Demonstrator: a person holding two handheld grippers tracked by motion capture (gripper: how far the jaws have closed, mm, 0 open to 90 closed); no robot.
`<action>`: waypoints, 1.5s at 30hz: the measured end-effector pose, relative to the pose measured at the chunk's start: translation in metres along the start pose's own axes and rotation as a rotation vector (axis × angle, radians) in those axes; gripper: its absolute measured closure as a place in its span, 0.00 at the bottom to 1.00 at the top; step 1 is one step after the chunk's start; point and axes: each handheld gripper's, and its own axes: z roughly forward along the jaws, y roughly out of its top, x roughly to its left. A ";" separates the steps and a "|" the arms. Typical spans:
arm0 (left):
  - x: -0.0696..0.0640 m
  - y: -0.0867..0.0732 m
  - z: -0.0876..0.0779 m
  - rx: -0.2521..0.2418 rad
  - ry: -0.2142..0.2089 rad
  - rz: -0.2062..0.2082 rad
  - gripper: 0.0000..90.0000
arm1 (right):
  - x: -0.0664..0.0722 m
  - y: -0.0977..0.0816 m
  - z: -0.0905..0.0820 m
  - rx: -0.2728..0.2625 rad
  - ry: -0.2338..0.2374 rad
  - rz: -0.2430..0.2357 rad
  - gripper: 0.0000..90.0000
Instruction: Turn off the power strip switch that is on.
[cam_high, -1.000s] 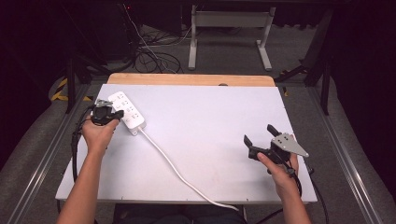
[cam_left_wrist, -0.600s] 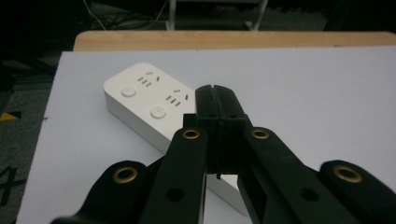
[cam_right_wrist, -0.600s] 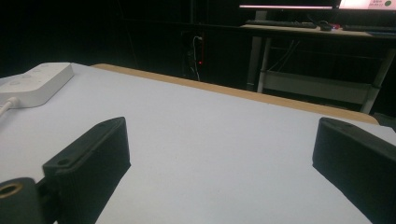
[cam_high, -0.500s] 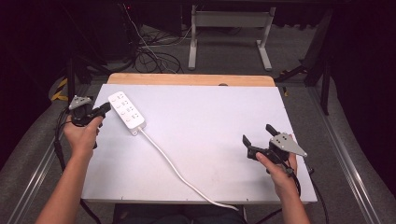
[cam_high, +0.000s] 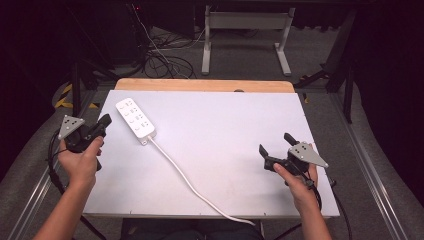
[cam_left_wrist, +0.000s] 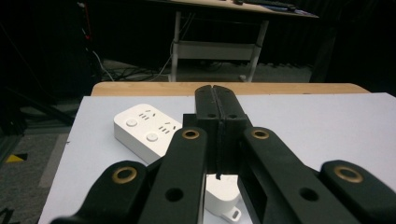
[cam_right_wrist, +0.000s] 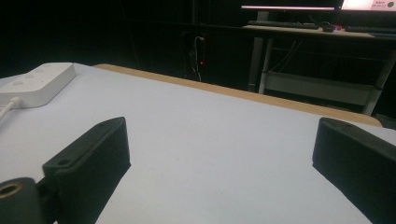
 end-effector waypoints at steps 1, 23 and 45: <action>-0.002 -0.002 -0.003 -0.005 0.004 0.006 1.00 | 0.000 0.000 0.000 -0.001 0.004 0.000 0.05; -0.020 -0.041 -0.041 -0.069 0.096 0.075 1.00 | 0.003 0.001 0.000 -0.001 0.025 -0.011 0.05; -0.025 -0.040 -0.026 -0.051 0.086 0.081 0.32 | 0.001 -0.001 -0.001 0.006 0.021 -0.014 0.05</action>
